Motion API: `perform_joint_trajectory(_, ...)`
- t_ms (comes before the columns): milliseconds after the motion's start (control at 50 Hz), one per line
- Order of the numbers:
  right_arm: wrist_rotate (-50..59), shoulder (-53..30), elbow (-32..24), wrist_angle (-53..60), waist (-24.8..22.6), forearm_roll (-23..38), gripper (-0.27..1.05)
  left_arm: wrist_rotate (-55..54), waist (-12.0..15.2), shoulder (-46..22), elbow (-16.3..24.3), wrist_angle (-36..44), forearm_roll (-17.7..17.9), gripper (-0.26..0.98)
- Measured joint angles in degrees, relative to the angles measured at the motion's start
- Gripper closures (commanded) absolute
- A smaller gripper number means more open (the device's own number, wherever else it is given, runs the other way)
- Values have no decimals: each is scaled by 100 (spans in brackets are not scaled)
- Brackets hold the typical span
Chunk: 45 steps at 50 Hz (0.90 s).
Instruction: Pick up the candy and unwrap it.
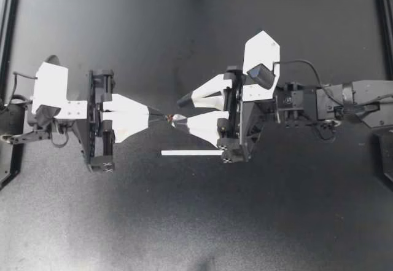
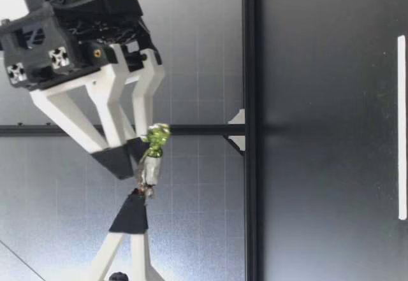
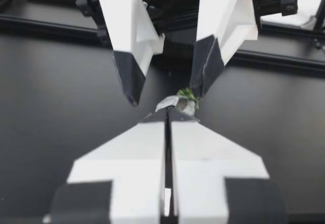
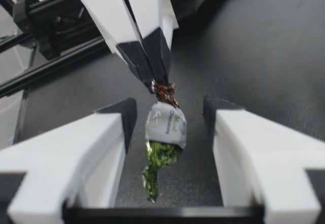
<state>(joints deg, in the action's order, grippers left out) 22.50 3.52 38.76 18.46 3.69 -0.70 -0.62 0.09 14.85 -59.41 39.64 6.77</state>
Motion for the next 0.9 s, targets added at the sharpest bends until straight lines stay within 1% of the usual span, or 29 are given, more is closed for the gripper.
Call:
perform_joint_trajectory(120, 18, -9, -9, -53, 9, 0, 21, 44, -9, 0, 26, 0, 0, 94)
perform_joint_trajectory(200, 18, -9, -18, -97, 9, 0, 26, 70, -9, 0, 26, 0, 0, 94)
perform_joint_trajectory(280, 26, -9, -18, -123, 9, 0, 37, 70, -9, 0, 26, 0, 0, 94)
perform_joint_trajectory(460, 26, -9, -18, -141, 9, -9, 67, 79, -9, 0, 26, 0, -9, 94)
perform_joint_trajectory(560, 18, -9, -18, -141, 0, 26, 78, 70, -9, -35, 26, 0, -9, 94)
perform_joint_trajectory(640, 18, -9, -18, -141, 0, 70, 85, 70, -9, -97, 26, 9, -9, 94)
perform_joint_trajectory(740, 18, -9, -18, -149, 0, 193, 89, 53, -9, -158, 26, 0, -9, 94)
perform_joint_trajectory(900, 18, -9, -18, -176, -9, 299, 89, 79, -18, -149, 26, 18, -18, 94)
